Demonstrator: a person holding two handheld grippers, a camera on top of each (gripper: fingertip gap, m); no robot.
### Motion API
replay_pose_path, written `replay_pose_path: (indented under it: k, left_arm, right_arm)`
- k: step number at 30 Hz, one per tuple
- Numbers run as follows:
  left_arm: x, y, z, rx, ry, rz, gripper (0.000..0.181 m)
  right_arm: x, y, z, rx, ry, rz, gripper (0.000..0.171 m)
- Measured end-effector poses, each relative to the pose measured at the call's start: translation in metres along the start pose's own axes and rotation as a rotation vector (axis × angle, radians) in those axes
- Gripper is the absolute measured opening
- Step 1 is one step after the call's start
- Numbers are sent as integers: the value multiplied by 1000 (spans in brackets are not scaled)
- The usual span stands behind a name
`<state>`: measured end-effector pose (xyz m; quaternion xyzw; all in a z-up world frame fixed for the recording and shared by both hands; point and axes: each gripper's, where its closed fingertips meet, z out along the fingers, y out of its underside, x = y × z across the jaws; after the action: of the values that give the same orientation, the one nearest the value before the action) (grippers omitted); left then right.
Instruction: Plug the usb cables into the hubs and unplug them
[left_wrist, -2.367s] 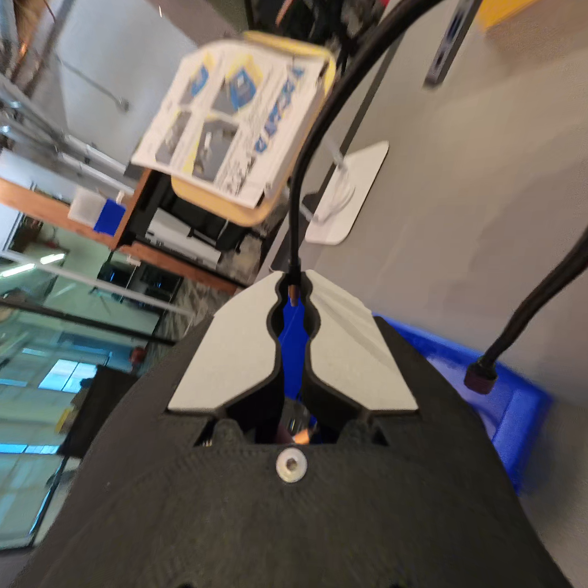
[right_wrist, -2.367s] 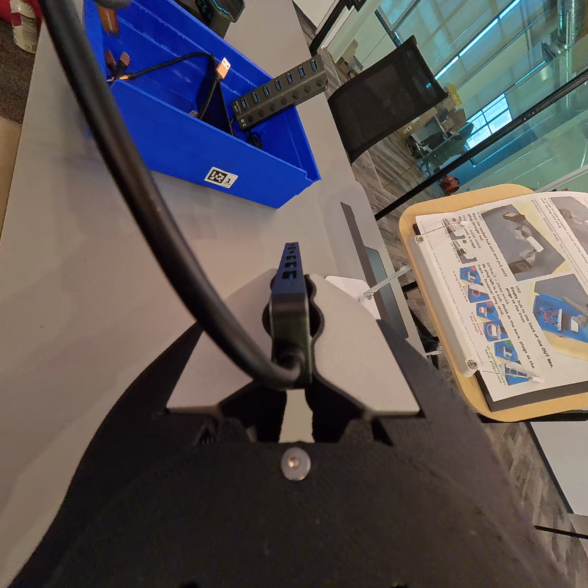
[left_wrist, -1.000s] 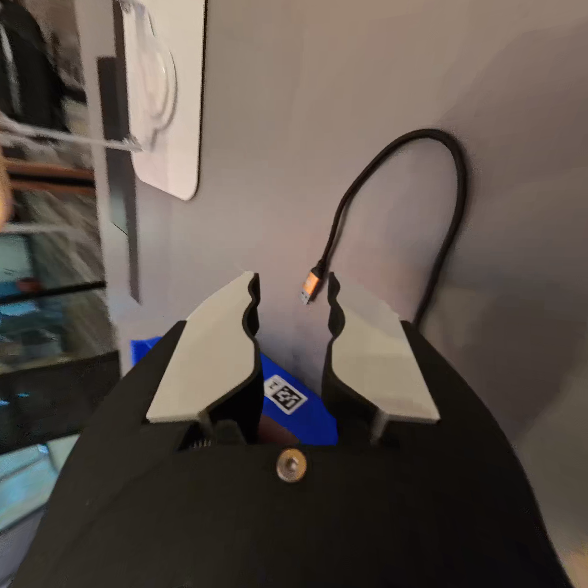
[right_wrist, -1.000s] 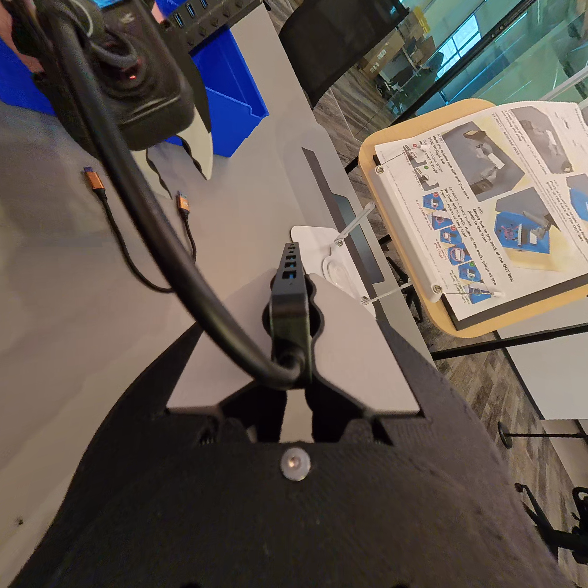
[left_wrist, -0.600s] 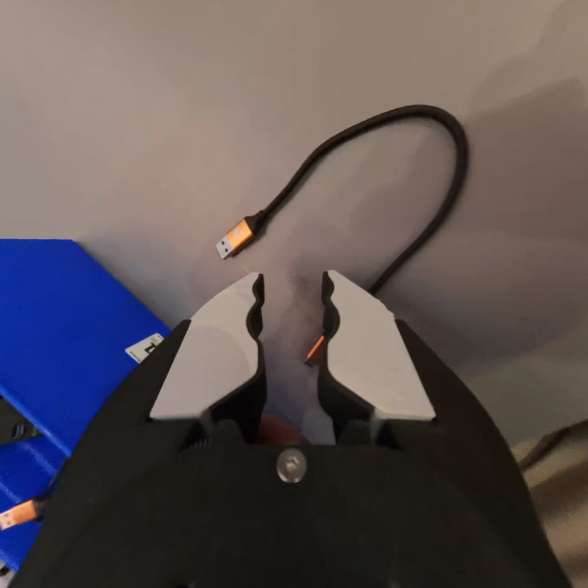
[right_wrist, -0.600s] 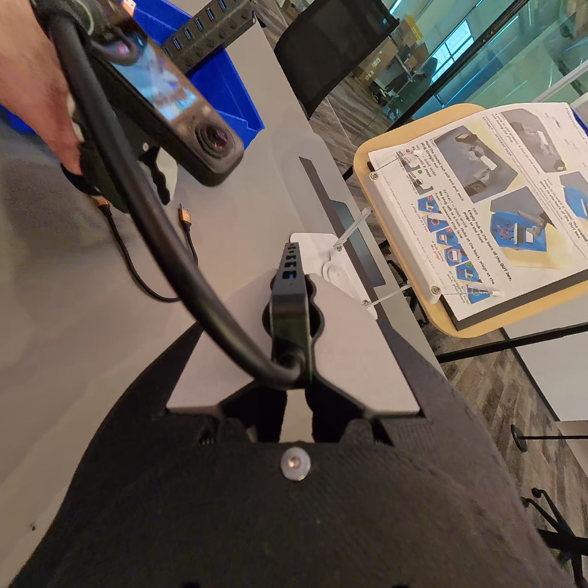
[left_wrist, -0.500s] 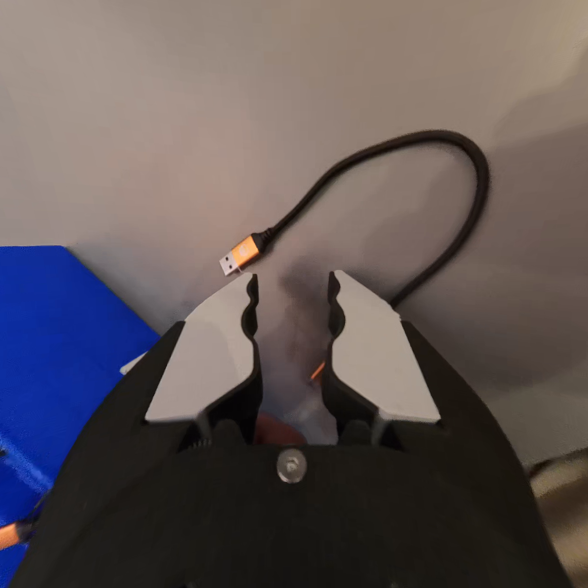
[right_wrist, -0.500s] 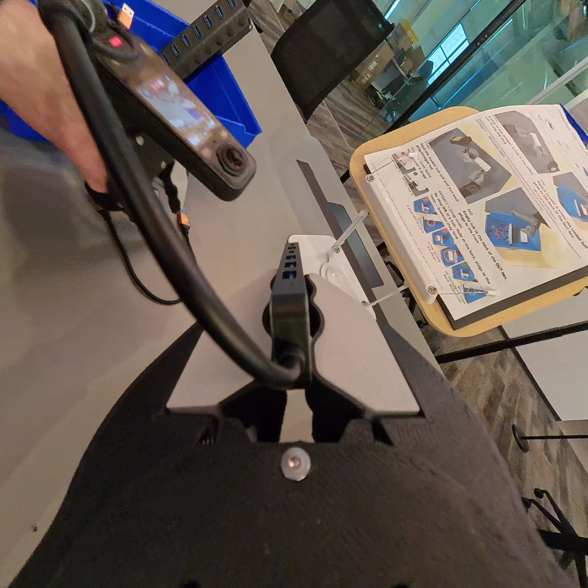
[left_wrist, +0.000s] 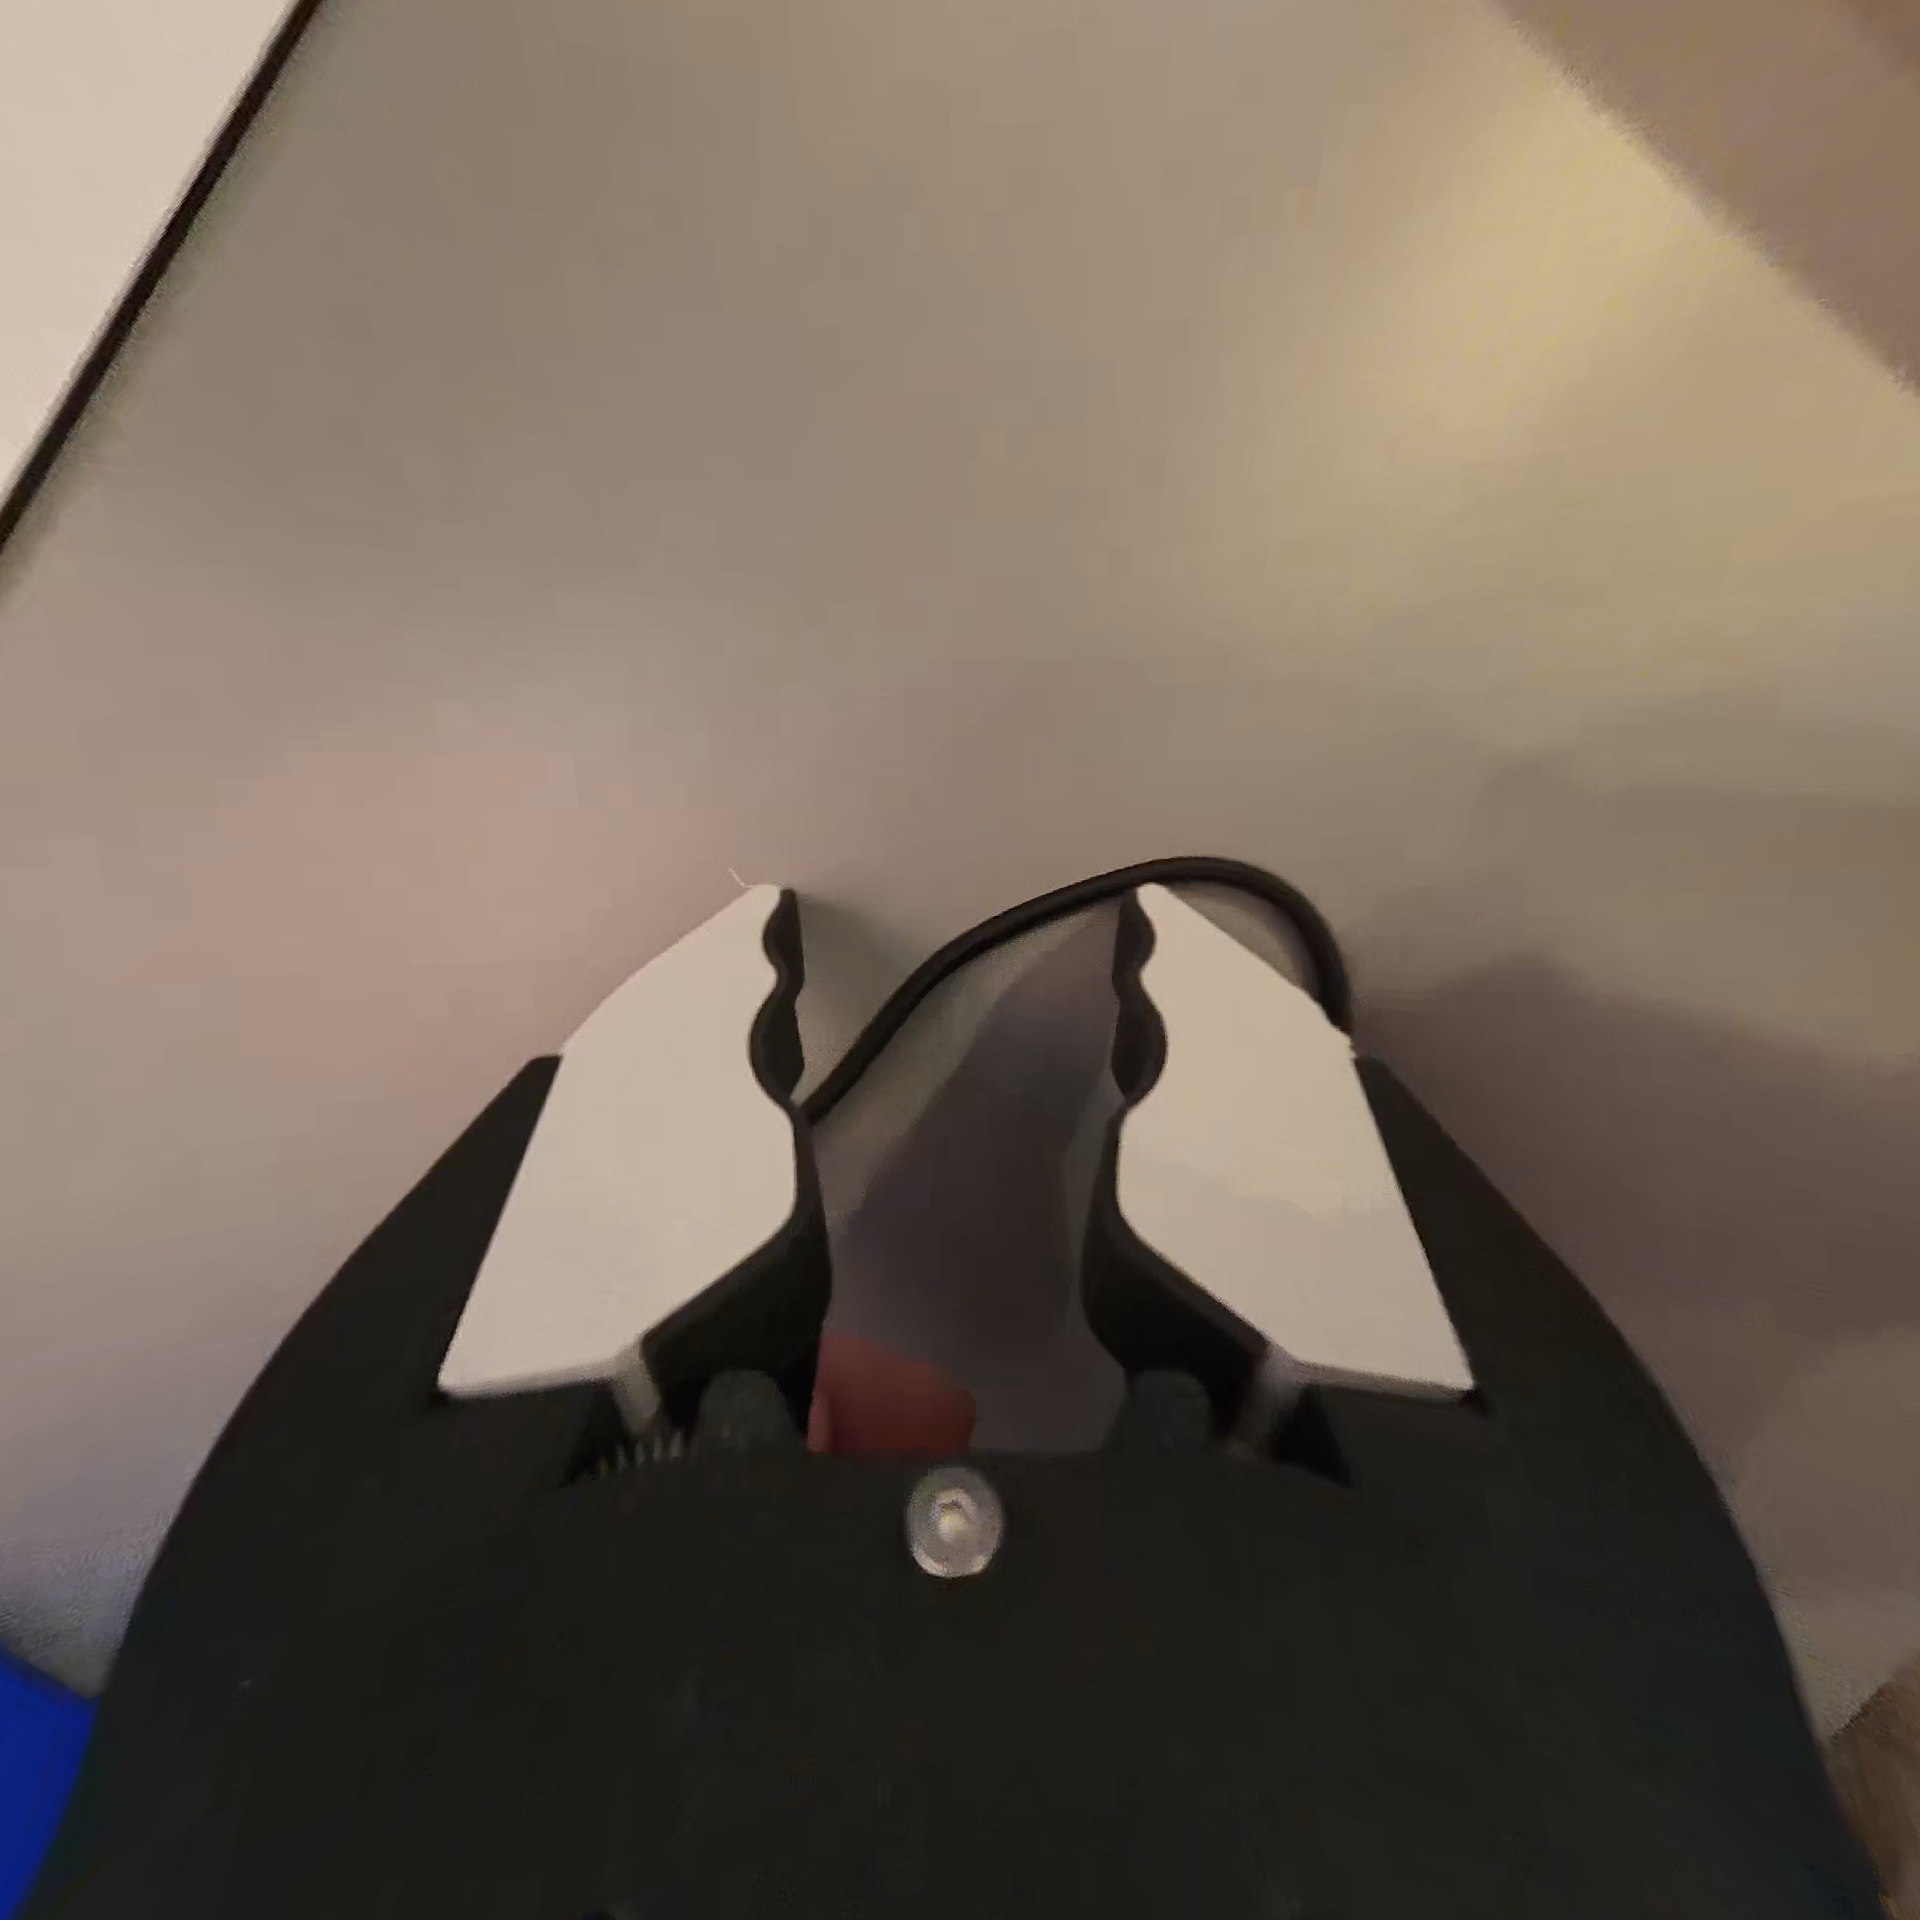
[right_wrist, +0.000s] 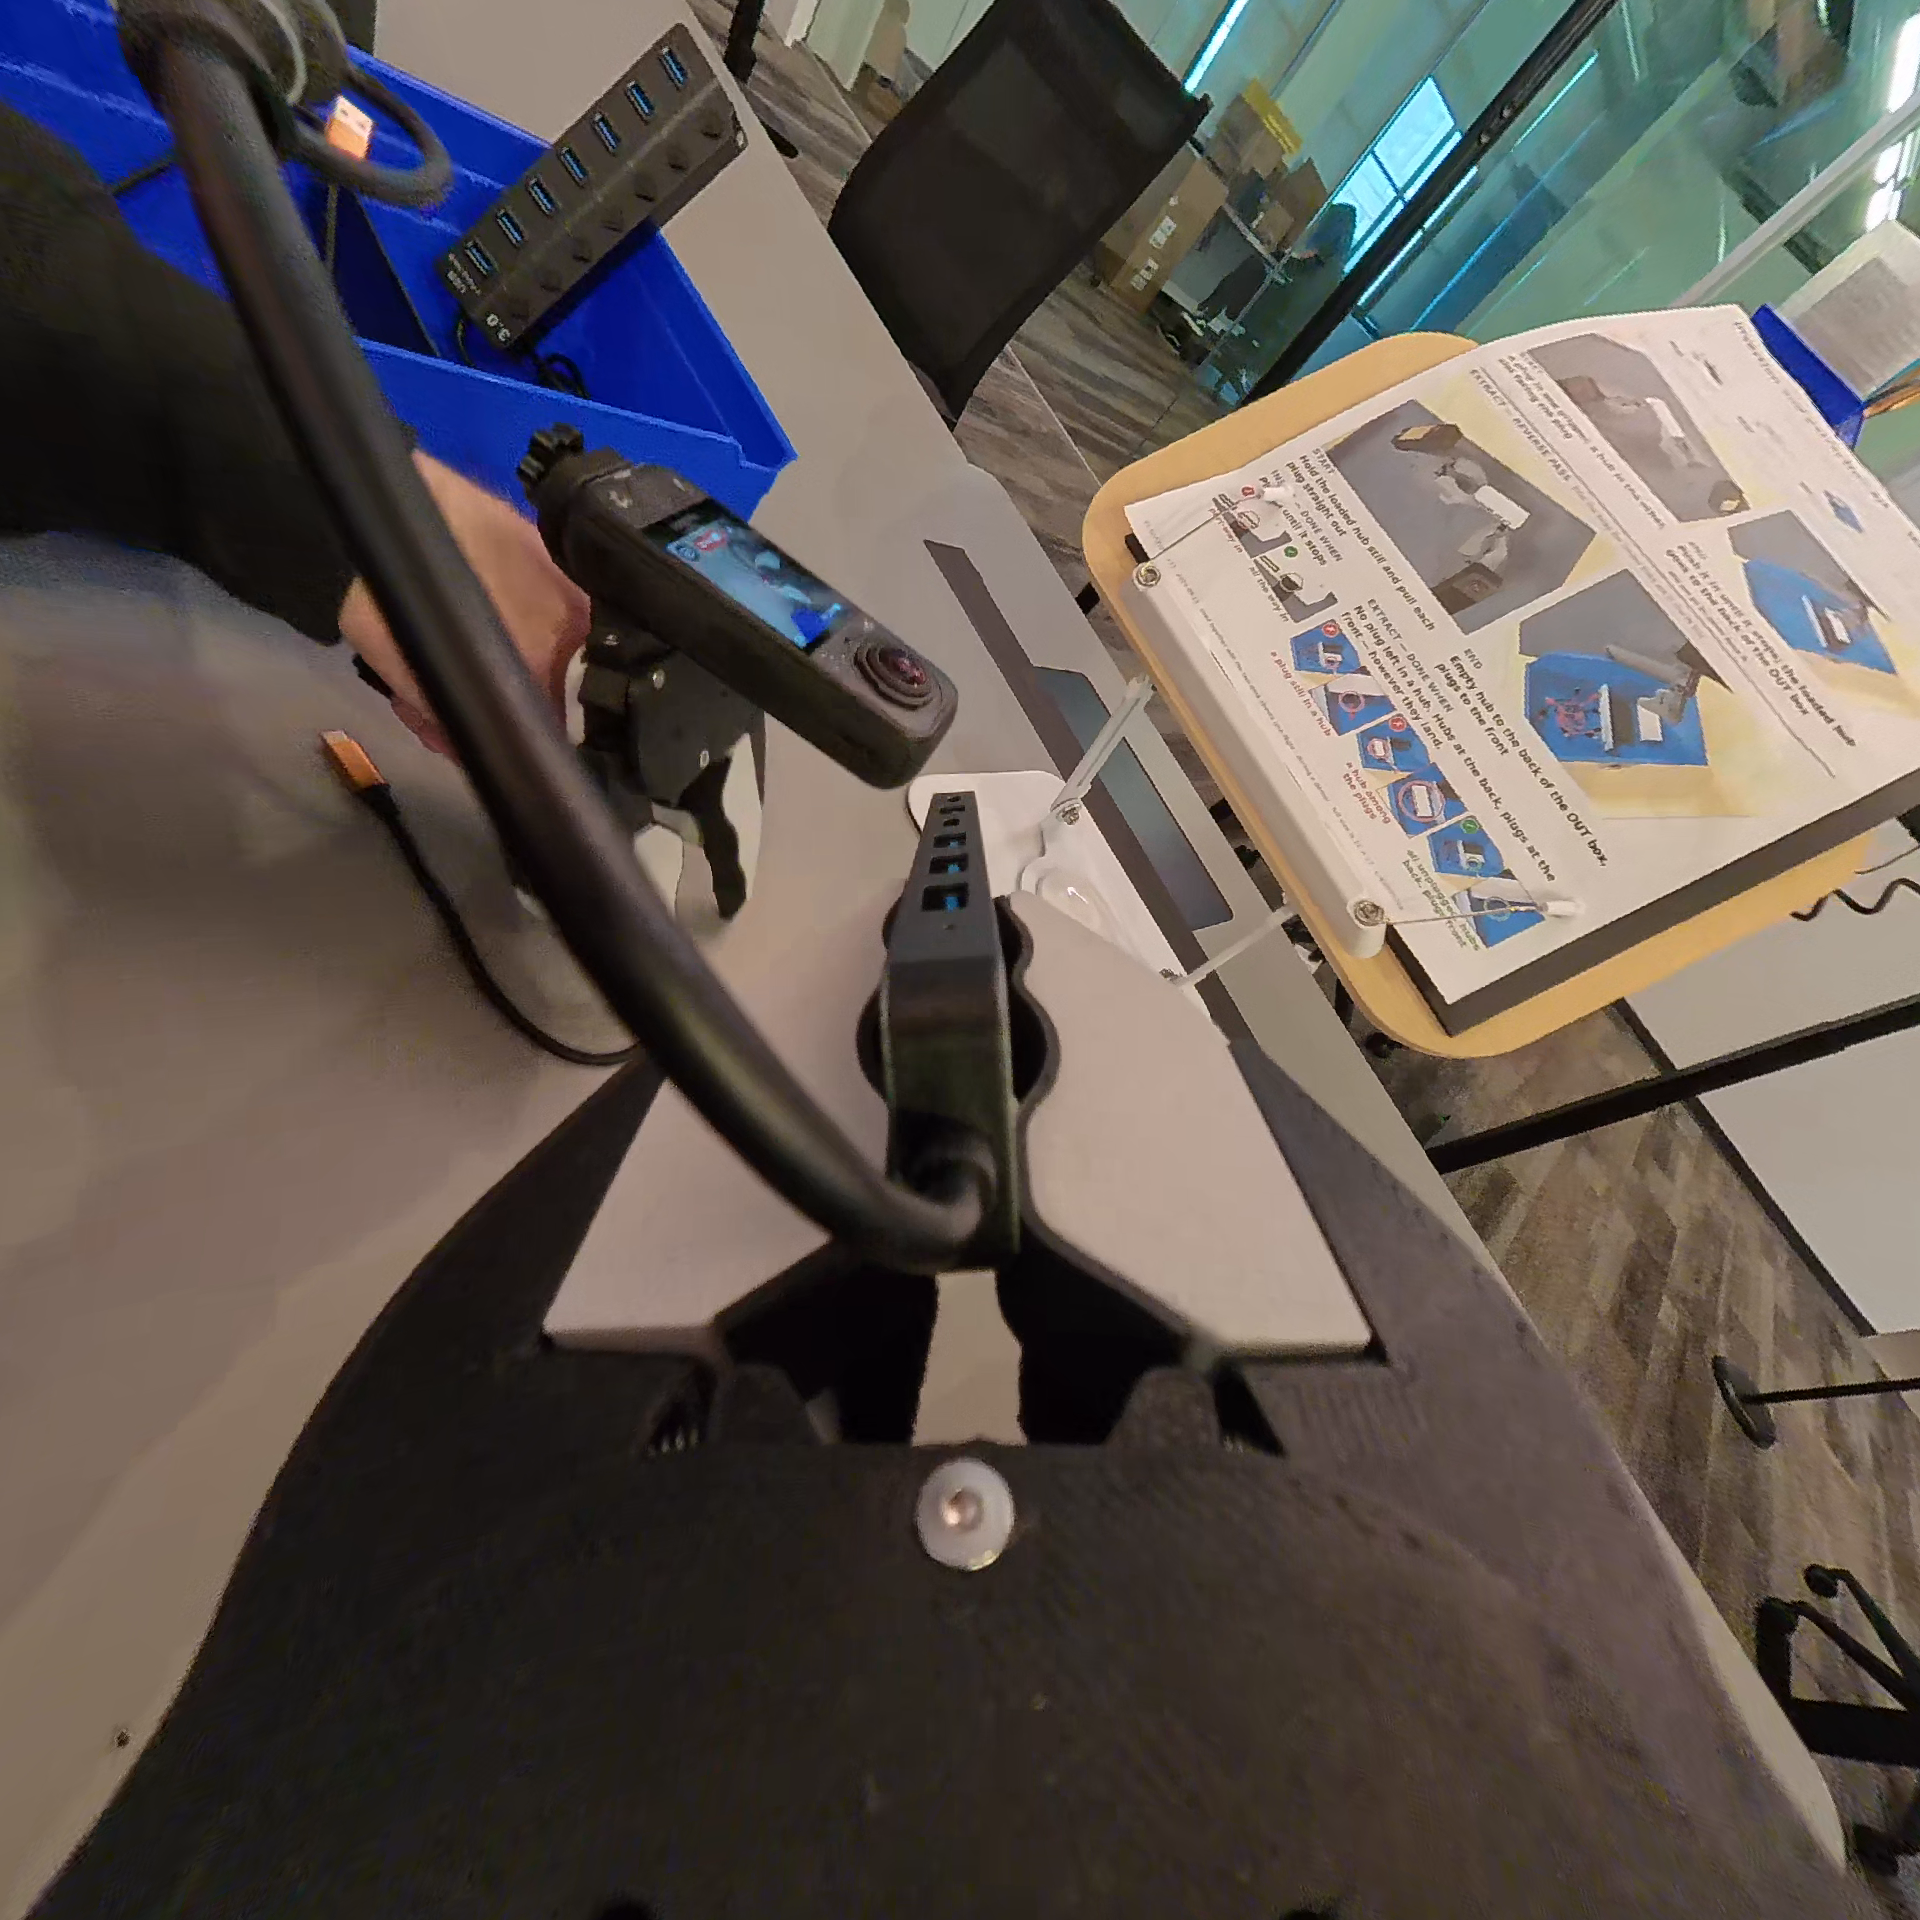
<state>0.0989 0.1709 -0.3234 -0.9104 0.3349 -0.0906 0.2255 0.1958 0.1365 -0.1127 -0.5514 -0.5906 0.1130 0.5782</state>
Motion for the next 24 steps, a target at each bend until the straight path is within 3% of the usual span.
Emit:
replay_pose_path:
  k: [5,9,14,20,24]
  left_arm:
    - [22,-18,6,61,125,39,66]
    - [5,-29,-4,122,-12,-53,64]
    - [8,-13,8,36,-109,-225,89]
    - [-1,-24,15,87,-215,-343,89]
    - [7,-25,11,114,-232,-276,64]
  right_arm:
    - [5,3,-1,2,6,22,12]
    - [7,3,-3,7,9,32,12]
    - [5,1,0,11,2,39,12]
    - [5,-3,-3,12,18,27,12]
    - [9,-6,-7,24,30,38,13]
